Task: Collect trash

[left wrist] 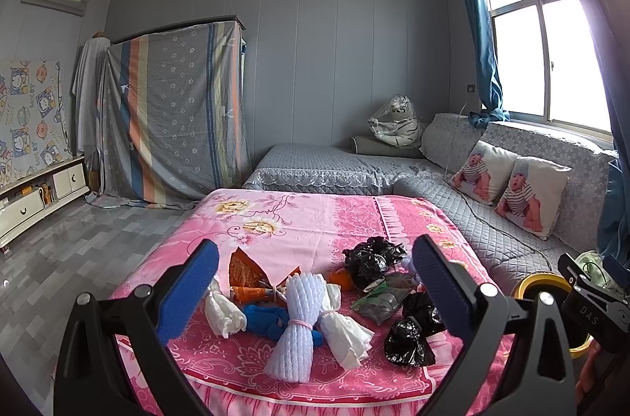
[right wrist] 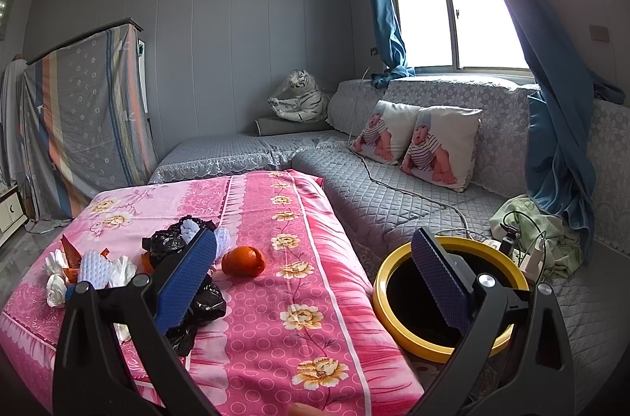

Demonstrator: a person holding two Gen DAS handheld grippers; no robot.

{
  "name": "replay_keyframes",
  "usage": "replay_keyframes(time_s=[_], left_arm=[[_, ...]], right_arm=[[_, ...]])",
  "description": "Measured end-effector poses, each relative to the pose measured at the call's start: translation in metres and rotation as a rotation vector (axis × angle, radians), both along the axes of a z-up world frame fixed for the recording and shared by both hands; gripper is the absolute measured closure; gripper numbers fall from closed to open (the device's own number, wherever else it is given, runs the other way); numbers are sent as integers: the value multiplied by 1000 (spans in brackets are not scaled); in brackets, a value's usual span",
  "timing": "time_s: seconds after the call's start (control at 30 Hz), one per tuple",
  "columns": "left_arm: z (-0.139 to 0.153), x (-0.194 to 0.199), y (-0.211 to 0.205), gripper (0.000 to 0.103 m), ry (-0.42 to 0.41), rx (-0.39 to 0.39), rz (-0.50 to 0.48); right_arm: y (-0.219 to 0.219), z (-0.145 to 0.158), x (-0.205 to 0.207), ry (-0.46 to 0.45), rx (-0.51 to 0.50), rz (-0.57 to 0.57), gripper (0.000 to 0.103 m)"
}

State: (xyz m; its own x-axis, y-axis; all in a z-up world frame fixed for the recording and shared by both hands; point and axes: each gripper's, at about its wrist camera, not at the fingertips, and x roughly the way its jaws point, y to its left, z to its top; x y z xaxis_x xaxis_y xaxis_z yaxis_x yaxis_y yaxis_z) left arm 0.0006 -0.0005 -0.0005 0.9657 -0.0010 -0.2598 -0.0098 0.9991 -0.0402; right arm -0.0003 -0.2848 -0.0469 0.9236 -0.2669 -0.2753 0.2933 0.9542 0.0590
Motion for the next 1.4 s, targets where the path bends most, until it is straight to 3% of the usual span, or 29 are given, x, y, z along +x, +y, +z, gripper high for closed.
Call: replay_keyframes(time_s=[1.4], left_arm=[[-10,6,-3,8,2,21,-9]], right_arm=[[2,-5,0,2,4,10,8]])
